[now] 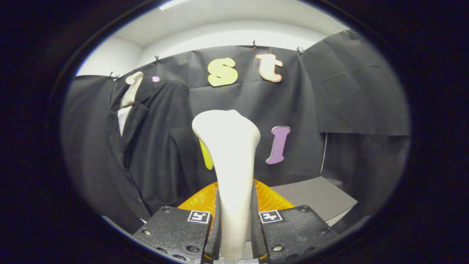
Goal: Iron the clothes twice with a garment steamer, once on the left side and once on the right side.
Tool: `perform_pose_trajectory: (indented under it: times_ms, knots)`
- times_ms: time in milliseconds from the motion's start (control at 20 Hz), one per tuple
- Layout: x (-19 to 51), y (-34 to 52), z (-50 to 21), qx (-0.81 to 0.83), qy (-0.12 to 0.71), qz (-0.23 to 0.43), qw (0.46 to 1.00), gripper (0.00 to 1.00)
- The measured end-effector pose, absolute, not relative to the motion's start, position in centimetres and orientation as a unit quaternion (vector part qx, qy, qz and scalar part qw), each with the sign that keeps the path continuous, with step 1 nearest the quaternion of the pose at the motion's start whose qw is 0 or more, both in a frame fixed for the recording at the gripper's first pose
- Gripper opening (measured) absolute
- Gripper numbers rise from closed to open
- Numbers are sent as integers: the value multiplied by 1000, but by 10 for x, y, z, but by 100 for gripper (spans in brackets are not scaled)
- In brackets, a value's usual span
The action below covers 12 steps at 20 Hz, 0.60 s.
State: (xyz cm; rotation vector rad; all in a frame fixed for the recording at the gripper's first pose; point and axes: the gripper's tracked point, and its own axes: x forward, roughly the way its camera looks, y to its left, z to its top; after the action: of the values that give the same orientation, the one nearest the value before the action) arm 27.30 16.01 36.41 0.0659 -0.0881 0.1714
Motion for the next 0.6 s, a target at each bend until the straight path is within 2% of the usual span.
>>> perform_pose_trajectory:
  times_ms: [300,600]
  knots:
    - [260,253,424,6,-88,115,989,35]
    - [257,327,446,-26,-100,130,986,35]
